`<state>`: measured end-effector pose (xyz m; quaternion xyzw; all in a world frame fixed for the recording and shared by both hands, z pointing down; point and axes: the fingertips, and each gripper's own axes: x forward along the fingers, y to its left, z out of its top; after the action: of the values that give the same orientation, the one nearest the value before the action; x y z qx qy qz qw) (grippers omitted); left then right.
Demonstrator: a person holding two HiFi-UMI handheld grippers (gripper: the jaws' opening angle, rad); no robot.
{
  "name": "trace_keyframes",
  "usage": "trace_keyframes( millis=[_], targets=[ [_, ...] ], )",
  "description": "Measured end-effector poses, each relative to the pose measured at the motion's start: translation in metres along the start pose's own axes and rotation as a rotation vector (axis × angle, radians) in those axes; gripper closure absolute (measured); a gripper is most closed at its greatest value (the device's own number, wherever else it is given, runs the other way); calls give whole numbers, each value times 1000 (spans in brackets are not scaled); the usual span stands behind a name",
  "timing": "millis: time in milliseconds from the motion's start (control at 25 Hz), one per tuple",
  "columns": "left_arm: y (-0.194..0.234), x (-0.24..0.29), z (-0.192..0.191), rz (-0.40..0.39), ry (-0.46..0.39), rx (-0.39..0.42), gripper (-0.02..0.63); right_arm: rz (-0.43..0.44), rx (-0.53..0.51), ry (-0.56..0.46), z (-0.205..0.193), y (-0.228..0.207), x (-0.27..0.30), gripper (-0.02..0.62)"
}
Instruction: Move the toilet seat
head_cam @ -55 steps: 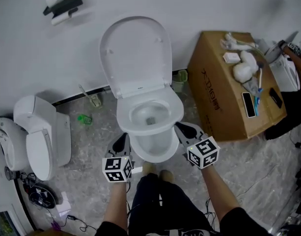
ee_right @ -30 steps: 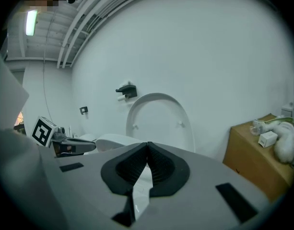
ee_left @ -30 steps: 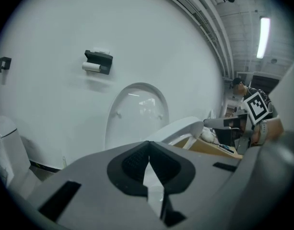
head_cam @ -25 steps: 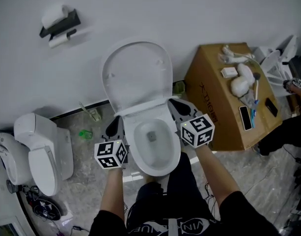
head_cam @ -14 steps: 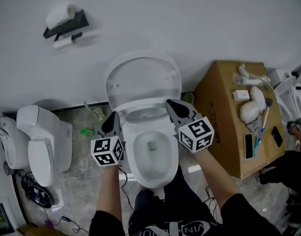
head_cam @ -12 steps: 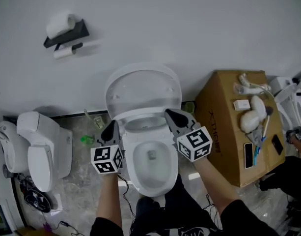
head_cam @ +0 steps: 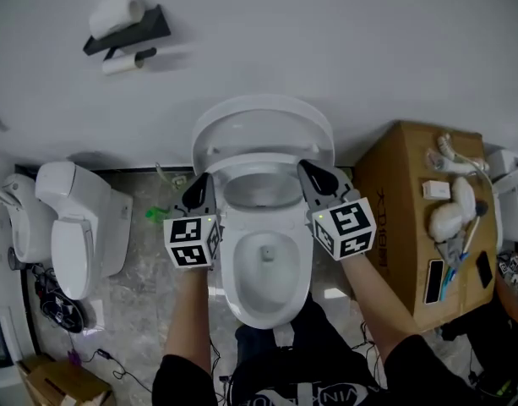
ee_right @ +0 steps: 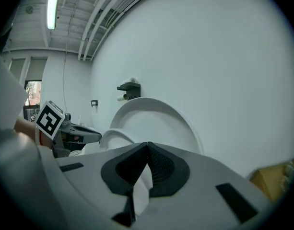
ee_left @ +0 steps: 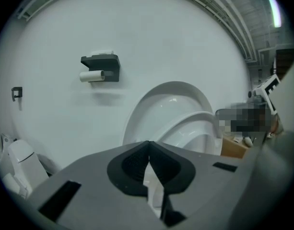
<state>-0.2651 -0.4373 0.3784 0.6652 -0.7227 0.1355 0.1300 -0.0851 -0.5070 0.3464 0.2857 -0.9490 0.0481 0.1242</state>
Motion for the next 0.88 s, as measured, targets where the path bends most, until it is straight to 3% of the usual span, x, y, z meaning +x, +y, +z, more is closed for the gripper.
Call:
trace_keyframes(
  millis=[400,560,720,880],
  targets=[
    [2,11,3,36,-19,-55,603,-14,-3,-1,2,-9,9,583],
    [6,9,3,23,-37,-88,603,-14,4,-7,2,-6,9,583],
    [8,3,-4,9,-17,-174,603,10,33,-36,3,-3,4,584],
    [6,-14,-6,-14,-22,-168,603,16,35,-50,3,8,-6,584]
  ],
)
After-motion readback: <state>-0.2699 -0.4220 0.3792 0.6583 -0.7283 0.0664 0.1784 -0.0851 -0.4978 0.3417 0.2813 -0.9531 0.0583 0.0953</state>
